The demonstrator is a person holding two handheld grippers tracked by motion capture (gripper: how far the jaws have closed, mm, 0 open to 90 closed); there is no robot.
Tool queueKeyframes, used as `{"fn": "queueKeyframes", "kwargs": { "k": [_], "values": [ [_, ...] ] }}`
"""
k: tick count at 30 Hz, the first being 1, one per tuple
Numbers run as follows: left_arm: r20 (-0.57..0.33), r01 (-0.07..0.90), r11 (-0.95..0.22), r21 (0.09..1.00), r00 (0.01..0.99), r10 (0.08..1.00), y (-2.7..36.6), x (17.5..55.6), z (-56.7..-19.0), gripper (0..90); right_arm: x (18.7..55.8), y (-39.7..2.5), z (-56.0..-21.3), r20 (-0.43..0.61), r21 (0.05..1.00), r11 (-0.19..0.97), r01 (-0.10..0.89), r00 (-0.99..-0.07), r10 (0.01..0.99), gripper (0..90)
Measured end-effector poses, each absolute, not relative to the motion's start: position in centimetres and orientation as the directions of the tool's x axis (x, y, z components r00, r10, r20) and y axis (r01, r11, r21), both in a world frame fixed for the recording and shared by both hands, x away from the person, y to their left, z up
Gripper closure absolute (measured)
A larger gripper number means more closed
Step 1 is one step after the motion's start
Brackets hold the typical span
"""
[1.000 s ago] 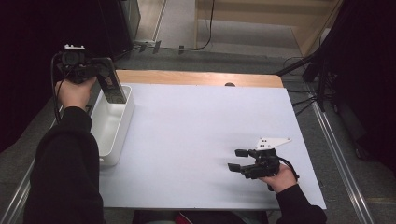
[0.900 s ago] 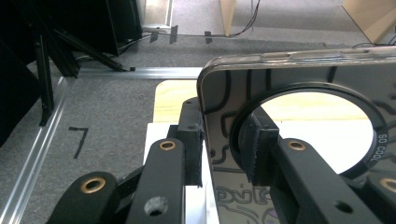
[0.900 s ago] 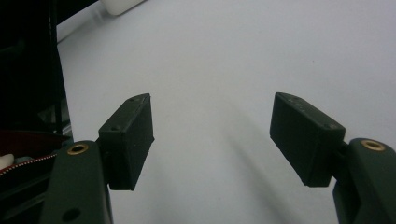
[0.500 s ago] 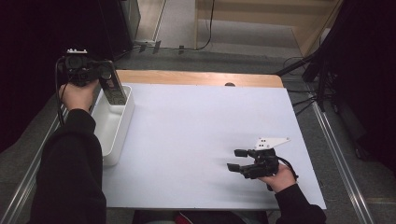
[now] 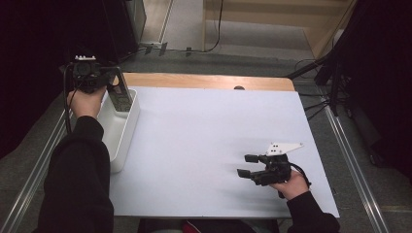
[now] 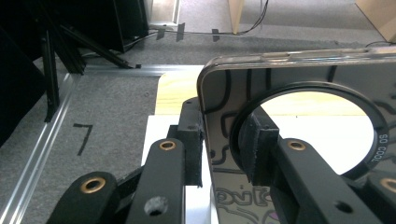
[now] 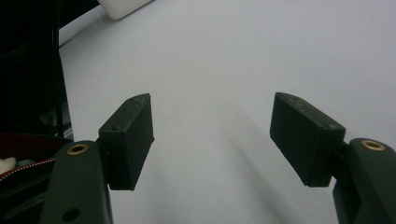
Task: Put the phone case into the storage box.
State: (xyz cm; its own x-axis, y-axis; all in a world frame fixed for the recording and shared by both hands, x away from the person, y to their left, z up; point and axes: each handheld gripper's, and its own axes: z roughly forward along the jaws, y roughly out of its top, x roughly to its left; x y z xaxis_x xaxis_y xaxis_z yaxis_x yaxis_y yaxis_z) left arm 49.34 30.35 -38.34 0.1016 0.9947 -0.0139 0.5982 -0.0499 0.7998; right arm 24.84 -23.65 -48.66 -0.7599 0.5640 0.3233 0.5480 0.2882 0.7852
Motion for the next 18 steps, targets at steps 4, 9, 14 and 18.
{"fn": "queueKeyframes", "kwargs": {
  "k": [4,9,14,18],
  "values": [
    [-0.013,0.599,-0.053,0.799,0.104,0.994,30.25,49.31,-38.42,71.7,24.86,-23.62,-48.71,0.323,0.785,0.292,0.546,-0.763,0.561,29.2],
    [0.017,0.615,-0.079,0.785,0.107,0.994,29.83,49.44,-38.73,71.6,24.88,-23.64,-48.7,0.325,0.783,0.291,0.55,-0.761,0.562,29.2],
    [0.014,0.606,-0.073,0.792,0.102,0.995,29.84,49.39,-39.07,71.6,24.96,-23.63,-48.75,0.321,0.786,0.293,0.545,-0.764,0.559,29.2],
    [0.006,0.612,-0.073,0.788,0.11,0.994,29.82,49.37,-39.22,71.5,24.91,-23.58,-48.74,0.323,0.784,0.293,0.547,-0.763,0.559,29.2]
  ]
}}
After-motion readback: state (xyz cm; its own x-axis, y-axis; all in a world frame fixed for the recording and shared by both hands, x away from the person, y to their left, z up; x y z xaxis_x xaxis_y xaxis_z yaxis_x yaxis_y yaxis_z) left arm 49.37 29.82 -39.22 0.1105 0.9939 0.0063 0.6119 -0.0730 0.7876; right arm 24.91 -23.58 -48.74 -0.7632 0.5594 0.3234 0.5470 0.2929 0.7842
